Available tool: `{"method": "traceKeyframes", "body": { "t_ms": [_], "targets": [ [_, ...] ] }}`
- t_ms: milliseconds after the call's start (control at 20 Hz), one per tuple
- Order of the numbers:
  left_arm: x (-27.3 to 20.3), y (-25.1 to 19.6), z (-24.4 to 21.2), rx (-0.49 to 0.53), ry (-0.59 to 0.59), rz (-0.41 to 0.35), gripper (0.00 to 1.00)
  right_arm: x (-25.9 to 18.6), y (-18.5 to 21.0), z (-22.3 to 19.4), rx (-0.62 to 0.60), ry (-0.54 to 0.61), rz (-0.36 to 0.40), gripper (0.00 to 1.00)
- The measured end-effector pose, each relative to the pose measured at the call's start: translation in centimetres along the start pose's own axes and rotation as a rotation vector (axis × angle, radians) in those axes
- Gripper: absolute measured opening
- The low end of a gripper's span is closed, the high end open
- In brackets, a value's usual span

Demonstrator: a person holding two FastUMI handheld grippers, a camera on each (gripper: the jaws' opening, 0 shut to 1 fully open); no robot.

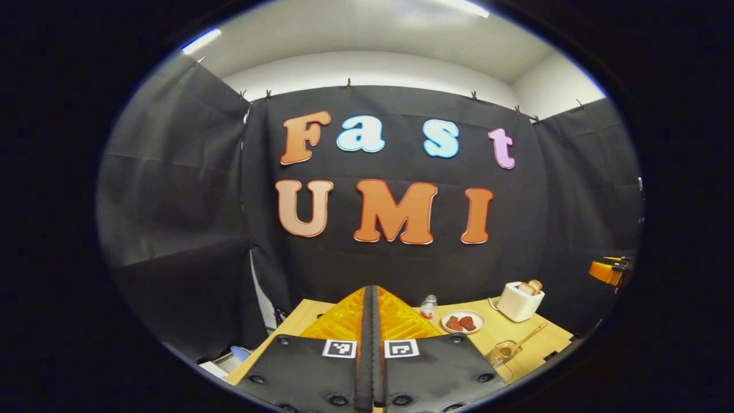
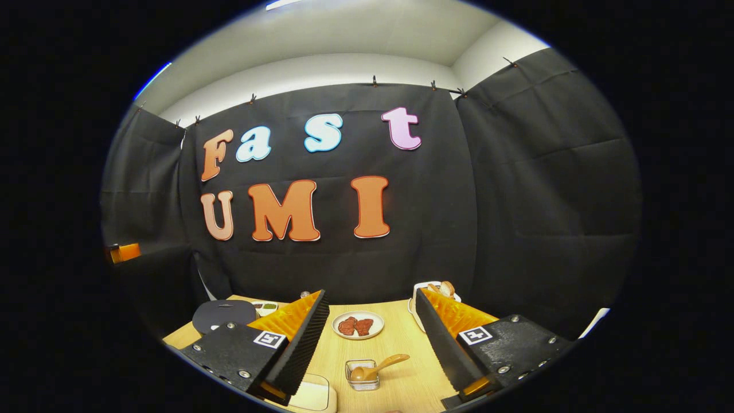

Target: Close the left gripper, press the button to open the rice cooker; take a wooden spoon from the chopstick holder with the right hand, scoop a spoonful of rice and pour it into the rice cooker, then put the wooden spoon back into the chopstick holder.

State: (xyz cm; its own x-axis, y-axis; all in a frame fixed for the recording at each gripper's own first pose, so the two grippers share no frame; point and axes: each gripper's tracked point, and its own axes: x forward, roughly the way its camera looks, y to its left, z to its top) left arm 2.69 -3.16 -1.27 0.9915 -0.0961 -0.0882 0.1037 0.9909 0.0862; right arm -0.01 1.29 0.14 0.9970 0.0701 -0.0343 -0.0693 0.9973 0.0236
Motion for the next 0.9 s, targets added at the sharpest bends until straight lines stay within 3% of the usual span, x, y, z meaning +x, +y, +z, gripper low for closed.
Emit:
{"method": "traceKeyframes", "body": {
  "t_ms": [50, 250, 350, 400, 900],
  "targets": [
    [0.0, -0.7, -0.5, 0.001, 0.021, -0.023, 0.00, -0.1, 0.0, -0.1, 0.002, 0.000, -0.001, 0.94],
    [2.1, -2.3, -3.0, 0.012, 0.110, -0.086, 0.08, 0.1, -0.2, -0.3, 0.024, 0.008, -0.003, 0.94],
    [3.3, -3.0, -4.2, 0.001, 0.143, -0.108, 0.00, 0.0, -0.6, -0.6, 0.025, 0.015, -0.011, 0.94],
    [4.2, -3.4, -5.1, -0.011, 0.167, -0.118, 0.04, 0.1, -0.9, -0.8, 0.027, 0.019, -0.017, 0.94],
    [10.0, -4.5, -16.8, 0.059, 0.418, -0.175, 0.04, 0.1, -3.7, -2.6, 0.032, 0.062, -0.084, 0.94]
  ]
}}
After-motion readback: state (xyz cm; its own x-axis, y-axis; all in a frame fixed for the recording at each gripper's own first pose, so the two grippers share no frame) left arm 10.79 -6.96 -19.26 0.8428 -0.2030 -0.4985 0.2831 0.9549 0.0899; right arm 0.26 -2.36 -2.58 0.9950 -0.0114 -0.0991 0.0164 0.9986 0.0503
